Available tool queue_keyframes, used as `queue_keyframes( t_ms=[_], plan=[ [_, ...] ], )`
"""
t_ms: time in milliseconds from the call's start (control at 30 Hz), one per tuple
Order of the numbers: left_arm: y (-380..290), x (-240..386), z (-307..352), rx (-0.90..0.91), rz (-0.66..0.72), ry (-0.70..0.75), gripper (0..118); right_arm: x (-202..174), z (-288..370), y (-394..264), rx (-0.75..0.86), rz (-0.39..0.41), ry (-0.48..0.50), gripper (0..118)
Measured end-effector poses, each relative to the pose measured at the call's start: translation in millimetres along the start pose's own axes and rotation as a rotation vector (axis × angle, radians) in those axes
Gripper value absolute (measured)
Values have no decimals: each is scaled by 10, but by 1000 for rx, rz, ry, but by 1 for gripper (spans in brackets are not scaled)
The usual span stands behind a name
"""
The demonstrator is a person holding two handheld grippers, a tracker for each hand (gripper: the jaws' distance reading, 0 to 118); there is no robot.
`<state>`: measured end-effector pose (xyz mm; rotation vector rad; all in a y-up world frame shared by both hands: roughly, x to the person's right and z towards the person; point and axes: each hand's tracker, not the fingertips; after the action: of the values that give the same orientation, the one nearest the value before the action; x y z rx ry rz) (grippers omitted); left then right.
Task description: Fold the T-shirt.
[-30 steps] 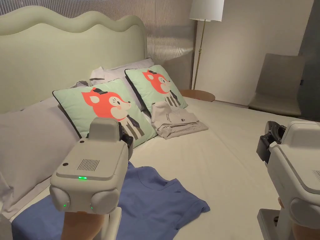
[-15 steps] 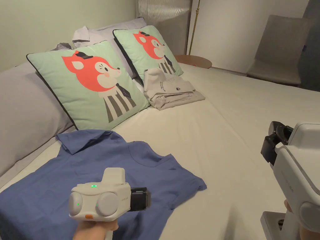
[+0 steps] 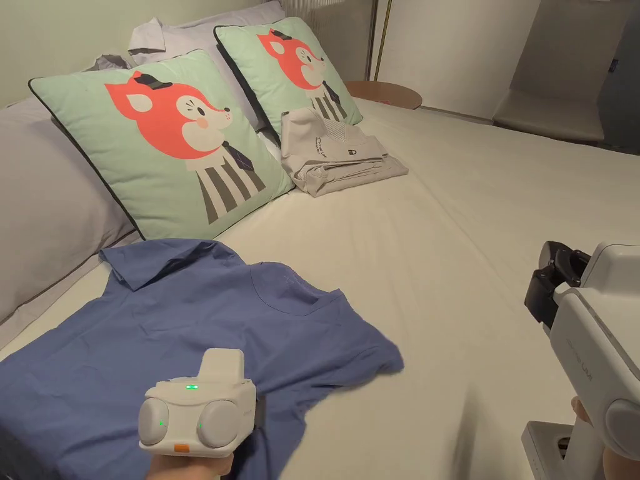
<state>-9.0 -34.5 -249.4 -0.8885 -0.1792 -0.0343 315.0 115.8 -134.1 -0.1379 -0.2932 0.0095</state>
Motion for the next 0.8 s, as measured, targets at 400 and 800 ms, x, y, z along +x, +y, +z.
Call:
queue_keyframes(
  t_ms=[400, 800],
  plan=[
    [616, -66, 1230, 355, 177, -152, 2, 323, 497, 254, 101, -48, -51, 1],
    [1015, 1241, 2530, 621, -5, -589, 2, 1087, 1352, 451, 225, -88, -216, 1]
  ],
)
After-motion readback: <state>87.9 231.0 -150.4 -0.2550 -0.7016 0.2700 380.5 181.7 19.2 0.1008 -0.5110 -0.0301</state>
